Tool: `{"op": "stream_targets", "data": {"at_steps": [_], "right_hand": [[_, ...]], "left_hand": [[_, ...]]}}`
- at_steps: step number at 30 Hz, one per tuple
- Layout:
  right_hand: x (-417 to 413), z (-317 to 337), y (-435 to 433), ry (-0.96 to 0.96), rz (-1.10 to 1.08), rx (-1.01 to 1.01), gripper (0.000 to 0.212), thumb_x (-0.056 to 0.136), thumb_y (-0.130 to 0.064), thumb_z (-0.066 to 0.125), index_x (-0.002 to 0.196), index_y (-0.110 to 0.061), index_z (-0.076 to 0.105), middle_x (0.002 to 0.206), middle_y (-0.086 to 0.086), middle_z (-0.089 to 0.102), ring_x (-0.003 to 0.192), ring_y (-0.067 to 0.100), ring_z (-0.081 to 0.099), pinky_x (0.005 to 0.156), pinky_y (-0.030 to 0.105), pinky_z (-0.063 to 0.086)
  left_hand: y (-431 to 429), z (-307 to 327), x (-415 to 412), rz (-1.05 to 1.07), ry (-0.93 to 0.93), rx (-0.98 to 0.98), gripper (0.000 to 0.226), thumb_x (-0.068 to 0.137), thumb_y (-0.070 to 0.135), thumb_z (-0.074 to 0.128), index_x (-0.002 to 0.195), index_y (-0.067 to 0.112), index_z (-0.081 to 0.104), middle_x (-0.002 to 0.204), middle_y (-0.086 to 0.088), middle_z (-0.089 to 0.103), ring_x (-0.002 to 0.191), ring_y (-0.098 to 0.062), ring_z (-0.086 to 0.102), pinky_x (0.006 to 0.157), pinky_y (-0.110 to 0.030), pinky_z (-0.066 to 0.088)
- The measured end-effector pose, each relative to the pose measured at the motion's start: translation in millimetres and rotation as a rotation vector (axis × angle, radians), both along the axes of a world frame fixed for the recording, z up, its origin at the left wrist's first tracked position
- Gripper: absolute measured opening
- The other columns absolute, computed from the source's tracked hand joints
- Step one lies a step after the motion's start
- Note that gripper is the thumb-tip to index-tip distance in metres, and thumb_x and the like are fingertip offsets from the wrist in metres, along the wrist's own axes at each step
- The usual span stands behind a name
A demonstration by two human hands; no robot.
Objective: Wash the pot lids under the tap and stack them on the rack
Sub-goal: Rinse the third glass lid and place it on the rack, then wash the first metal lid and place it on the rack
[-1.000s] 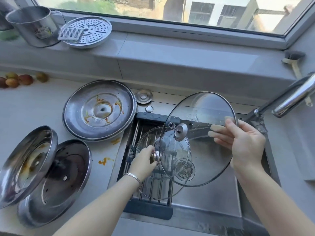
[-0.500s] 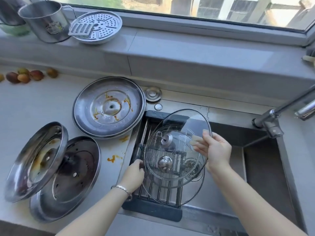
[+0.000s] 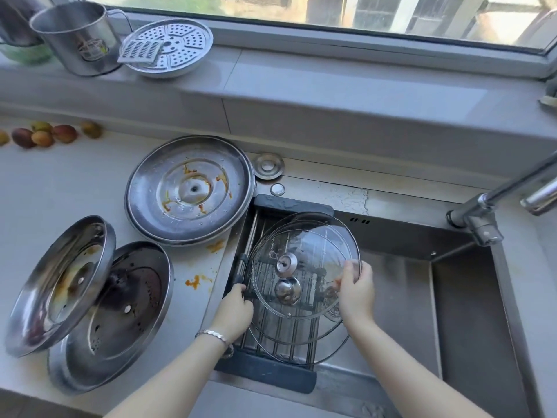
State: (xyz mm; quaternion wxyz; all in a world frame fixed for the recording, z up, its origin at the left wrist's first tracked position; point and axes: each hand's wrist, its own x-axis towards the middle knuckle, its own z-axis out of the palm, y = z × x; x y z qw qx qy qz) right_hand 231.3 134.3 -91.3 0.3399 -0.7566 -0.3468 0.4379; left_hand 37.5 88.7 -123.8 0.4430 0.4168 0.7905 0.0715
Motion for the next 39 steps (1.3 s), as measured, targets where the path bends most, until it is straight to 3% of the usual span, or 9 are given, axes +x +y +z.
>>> {"op": "stream_targets", "data": {"at_steps": [3, 7, 12, 15, 19, 23, 26, 30, 39], "right_hand": [[5.0, 4.5, 0.1, -0.315, 0.147, -0.124, 0.045, 0.098, -0.036, 0.033, 0.133, -0.008, 0.040, 0.126, 0.013, 0.048, 0.100, 0.031, 0.054, 0.078, 0.035, 0.035], [22.5, 12.0, 10.9, -0.484, 0.364, -0.179, 0.045, 0.096, -0.042, 0.034, 0.124, -0.010, 0.048, 0.120, 0.014, 0.045, 0.083, 0.031, 0.052, 0.072, 0.034, 0.038], [31.4, 37.0, 29.7, -0.608, 0.654, -0.195, 0.056, 0.095, -0.028, 0.042, 0.143, -0.009, 0.021, 0.133, 0.017, 0.035, 0.110, 0.036, 0.051, 0.076, 0.034, 0.040], [26.5, 59.9, 33.3, -0.579, 0.797, -0.015, 0.044, 0.091, -0.022, 0.047, 0.134, -0.013, 0.039, 0.125, 0.012, 0.039, 0.105, 0.027, 0.050, 0.075, 0.030, 0.039], [5.4, 89.9, 28.4, -0.388, 1.126, 0.143, 0.028, 0.093, -0.022, 0.045, 0.118, -0.015, 0.057, 0.093, -0.001, 0.058, 0.073, 0.011, 0.050, 0.064, 0.025, 0.037], [-14.0, 107.5, 15.6, -0.450, 1.409, 0.169, 0.026, 0.095, -0.027, 0.043, 0.115, -0.018, 0.057, 0.091, -0.007, 0.058, 0.073, 0.012, 0.056, 0.064, 0.024, 0.045], [-27.4, 114.5, 7.1, -0.524, 1.480, 0.197, 0.027, 0.095, -0.027, 0.042, 0.117, -0.021, 0.056, 0.098, -0.006, 0.063, 0.072, 0.008, 0.053, 0.066, 0.024, 0.049], [-48.8, 113.3, -0.7, -0.589, 1.449, 0.181, 0.028, 0.096, -0.028, 0.040, 0.118, -0.023, 0.056, 0.103, -0.006, 0.063, 0.082, 0.010, 0.052, 0.076, 0.028, 0.051], [-99.4, 107.7, -4.8, -0.565, 1.239, 0.141, 0.026, 0.095, -0.026, 0.042, 0.114, -0.020, 0.060, 0.108, -0.002, 0.065, 0.057, 0.000, 0.044, 0.052, 0.016, 0.038]], "left_hand": [[3.4, 4.1, 0.8, 0.009, 0.009, -0.032, 0.043, 0.095, 0.011, 0.036, 0.139, 0.011, 0.035, 0.078, 0.007, 0.051, 0.054, -0.010, 0.045, 0.051, -0.024, 0.038], [7.3, 13.6, 7.5, 0.006, 0.045, -0.078, 0.044, 0.094, 0.012, 0.037, 0.138, 0.011, 0.034, 0.092, -0.007, 0.059, 0.055, -0.011, 0.046, 0.043, -0.022, 0.032], [9.0, 32.8, 25.6, -0.058, 0.101, -0.081, 0.036, 0.093, 0.016, 0.040, 0.129, 0.010, 0.041, 0.122, -0.013, 0.057, 0.085, -0.022, 0.056, 0.070, -0.029, 0.046], [3.3, 57.2, 31.5, -0.071, 0.149, 0.069, 0.034, 0.094, 0.017, 0.040, 0.126, 0.014, 0.050, 0.123, -0.006, 0.059, 0.103, -0.021, 0.058, 0.087, -0.032, 0.049], [-9.5, 95.5, 12.2, -0.071, 0.433, 0.394, 0.028, 0.089, 0.012, 0.048, 0.115, 0.012, 0.058, 0.113, -0.005, 0.061, 0.101, -0.026, 0.059, 0.083, -0.036, 0.049], [-24.4, 121.9, -47.9, -0.206, 0.979, 0.578, 0.036, 0.055, 0.006, 0.075, 0.090, 0.003, 0.067, 0.084, -0.013, 0.064, 0.069, -0.033, 0.063, 0.054, -0.036, 0.052], [-33.5, 136.0, -94.4, -0.147, 1.109, 0.332, 0.049, 0.060, 0.019, 0.080, 0.102, 0.003, 0.060, 0.096, -0.013, 0.062, 0.085, -0.032, 0.061, 0.067, -0.037, 0.050], [-42.8, 119.4, -145.0, -0.169, 1.114, -0.015, 0.057, 0.082, 0.050, 0.059, 0.122, 0.013, 0.043, 0.124, -0.005, 0.054, 0.115, -0.023, 0.052, 0.087, -0.032, 0.044], [-49.1, 107.5, -199.5, -0.236, 0.862, 0.182, 0.017, 0.084, 0.022, 0.050, 0.098, 0.013, 0.055, 0.107, -0.005, 0.059, 0.103, -0.027, 0.057, 0.074, -0.035, 0.046]]}}
